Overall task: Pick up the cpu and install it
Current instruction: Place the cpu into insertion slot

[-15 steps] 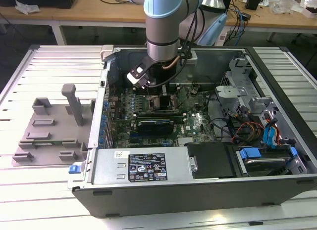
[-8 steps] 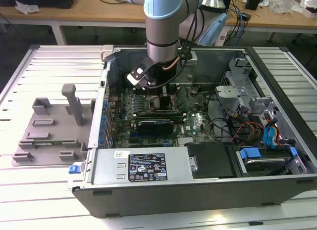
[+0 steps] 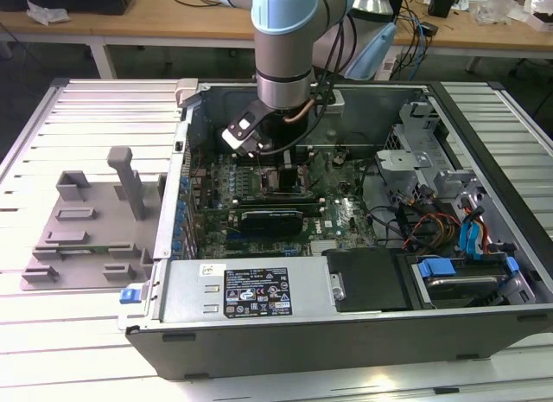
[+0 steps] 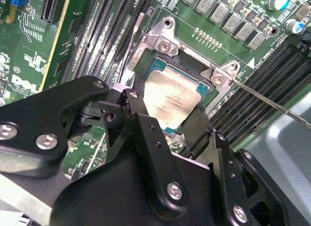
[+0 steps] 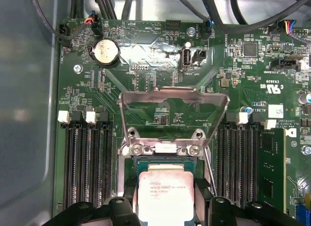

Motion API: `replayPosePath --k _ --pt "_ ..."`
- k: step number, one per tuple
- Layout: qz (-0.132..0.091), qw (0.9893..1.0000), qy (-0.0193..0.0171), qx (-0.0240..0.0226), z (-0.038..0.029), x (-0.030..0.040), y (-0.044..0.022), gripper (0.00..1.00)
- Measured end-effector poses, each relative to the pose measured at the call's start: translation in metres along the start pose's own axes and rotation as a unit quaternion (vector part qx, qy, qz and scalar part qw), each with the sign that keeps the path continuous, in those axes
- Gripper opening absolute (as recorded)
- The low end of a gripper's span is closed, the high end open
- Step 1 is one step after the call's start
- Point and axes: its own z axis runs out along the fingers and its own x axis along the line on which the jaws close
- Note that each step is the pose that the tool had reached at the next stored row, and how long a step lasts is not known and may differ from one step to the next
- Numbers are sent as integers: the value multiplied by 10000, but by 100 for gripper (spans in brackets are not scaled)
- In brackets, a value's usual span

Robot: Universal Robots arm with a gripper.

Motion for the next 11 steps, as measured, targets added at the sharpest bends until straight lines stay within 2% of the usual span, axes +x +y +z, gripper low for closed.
replayPosePath --k 3,4,6,9,11 --pt "0 10000 13 -7 7 4 2 55" --pt "0 10000 8 -4 4 3 2 62" --pt "12 10000 5 -1 1 1 1 62" --pt "15 10000 6 -1 -28 0 2 62" --pt "15 10000 6 -1 -77 -2 6 62"
